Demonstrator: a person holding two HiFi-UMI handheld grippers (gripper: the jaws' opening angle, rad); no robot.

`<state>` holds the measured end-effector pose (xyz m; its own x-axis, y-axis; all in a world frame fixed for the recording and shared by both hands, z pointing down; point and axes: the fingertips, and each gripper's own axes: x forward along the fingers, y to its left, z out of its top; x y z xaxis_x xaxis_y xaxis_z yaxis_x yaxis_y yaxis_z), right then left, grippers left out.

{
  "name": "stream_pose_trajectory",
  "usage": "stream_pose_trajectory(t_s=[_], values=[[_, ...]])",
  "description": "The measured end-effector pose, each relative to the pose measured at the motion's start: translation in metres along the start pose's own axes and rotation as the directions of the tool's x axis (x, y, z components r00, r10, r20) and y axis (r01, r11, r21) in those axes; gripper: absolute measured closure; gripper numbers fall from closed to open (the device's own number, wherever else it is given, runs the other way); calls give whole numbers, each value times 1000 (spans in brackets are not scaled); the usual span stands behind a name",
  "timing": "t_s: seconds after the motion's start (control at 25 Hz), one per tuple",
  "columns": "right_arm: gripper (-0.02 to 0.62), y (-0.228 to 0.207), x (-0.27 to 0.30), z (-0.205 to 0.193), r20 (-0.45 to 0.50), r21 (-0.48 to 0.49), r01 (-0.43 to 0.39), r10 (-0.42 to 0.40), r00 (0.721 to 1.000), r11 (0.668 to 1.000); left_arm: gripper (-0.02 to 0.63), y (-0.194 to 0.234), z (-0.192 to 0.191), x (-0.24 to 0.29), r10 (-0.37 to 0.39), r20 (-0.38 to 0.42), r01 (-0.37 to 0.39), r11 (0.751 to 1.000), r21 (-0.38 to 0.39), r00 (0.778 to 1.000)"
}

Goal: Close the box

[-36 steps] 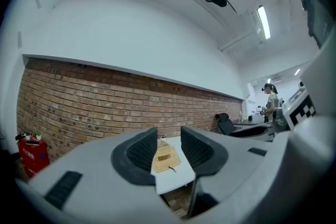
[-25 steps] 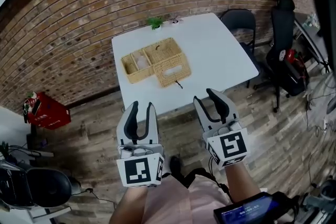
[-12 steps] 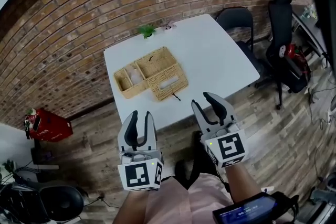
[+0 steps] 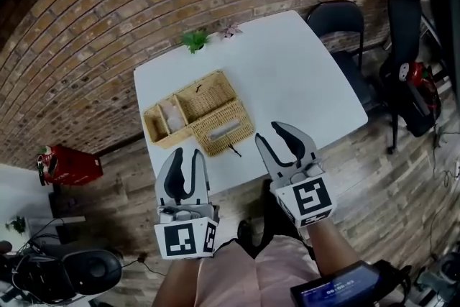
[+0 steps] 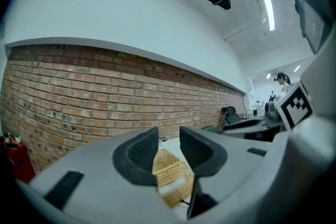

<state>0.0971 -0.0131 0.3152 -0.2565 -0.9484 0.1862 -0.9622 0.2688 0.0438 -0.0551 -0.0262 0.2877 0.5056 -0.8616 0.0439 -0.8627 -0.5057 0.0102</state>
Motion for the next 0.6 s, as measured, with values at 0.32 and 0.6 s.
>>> stream_pose_trajectory(t_s=[0.32,0.6], values=[[448,-38,61,25,32,-13,-168,168,985,986,474,10,21,51,165,16,-165,986,39,986],[448,-47,102,44,55,-52,-280,283,958,959,474,24,30,66,271,28,-272,960,60,962]])
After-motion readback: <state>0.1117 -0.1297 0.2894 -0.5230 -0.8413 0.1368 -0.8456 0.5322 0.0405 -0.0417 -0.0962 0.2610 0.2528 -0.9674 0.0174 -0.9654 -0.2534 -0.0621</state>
